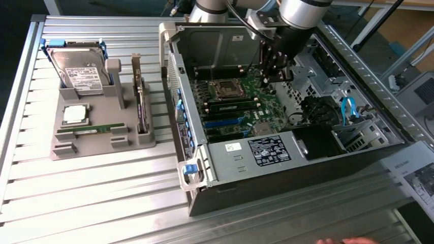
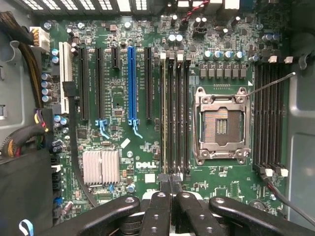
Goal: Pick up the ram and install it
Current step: 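Press down the ram until it locks into place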
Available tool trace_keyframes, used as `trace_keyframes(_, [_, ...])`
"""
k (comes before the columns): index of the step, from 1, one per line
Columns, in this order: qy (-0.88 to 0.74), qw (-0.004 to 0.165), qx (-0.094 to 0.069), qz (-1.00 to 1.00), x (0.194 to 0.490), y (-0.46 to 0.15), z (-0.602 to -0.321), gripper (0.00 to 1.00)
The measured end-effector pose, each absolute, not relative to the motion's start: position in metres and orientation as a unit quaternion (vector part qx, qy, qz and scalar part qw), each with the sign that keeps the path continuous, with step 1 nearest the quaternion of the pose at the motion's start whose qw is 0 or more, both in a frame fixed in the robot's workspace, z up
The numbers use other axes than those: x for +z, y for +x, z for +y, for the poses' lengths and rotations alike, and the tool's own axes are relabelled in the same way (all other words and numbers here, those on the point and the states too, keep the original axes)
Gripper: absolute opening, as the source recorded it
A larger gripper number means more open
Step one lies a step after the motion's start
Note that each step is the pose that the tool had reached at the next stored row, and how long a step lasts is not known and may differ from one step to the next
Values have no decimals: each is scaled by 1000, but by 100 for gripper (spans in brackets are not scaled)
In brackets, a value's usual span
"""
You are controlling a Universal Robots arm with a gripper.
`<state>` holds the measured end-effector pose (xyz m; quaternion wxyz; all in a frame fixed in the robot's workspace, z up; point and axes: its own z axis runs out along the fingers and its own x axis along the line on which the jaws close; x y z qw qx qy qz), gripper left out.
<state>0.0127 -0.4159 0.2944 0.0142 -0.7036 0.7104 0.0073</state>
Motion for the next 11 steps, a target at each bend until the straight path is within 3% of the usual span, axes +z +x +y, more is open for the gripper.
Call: trace_keyframes(11, [-704, 14, 7, 710, 282, 13, -416, 10])
